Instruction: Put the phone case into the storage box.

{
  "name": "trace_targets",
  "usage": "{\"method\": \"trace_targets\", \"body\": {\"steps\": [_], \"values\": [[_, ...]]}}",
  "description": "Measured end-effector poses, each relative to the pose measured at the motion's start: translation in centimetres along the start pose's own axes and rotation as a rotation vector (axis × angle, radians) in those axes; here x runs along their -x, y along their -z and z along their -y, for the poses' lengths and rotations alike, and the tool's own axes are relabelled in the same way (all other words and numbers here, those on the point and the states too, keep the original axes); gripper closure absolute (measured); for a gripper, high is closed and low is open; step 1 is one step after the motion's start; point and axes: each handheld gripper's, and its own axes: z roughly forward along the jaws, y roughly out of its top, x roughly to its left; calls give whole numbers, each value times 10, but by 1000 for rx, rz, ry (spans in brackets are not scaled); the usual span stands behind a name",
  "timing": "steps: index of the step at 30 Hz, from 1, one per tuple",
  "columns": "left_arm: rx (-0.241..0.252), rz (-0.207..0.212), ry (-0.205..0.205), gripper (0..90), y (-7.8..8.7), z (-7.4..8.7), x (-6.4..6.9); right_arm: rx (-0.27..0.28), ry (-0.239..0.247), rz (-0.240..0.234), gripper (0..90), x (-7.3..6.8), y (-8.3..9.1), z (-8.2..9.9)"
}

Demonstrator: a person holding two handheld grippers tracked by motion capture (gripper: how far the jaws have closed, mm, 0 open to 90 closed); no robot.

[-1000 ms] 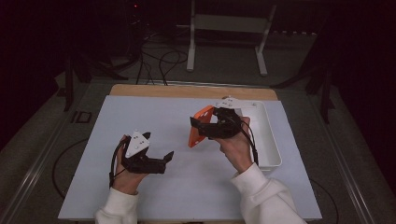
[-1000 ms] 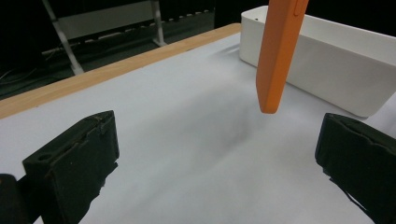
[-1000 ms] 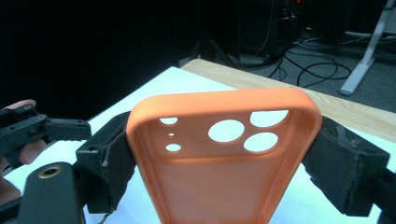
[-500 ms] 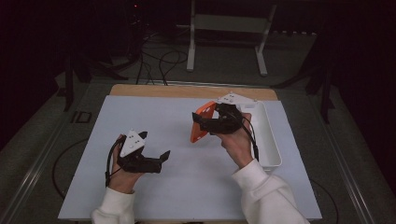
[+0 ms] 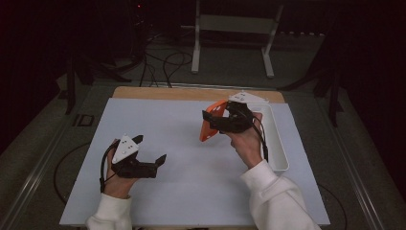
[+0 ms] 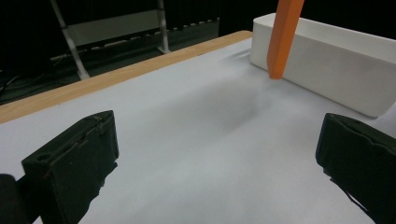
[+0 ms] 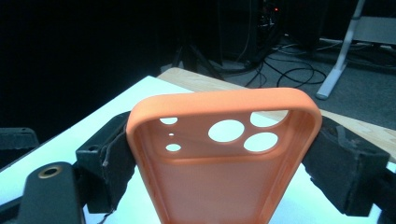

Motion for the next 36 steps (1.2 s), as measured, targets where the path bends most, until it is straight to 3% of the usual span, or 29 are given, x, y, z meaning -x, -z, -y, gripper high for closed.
{"method": "trace_targets", "body": {"steps": [36], "values": [[-1,-45,19,0,21,41,-21,8,1,52,161,13,1,-10]]}}
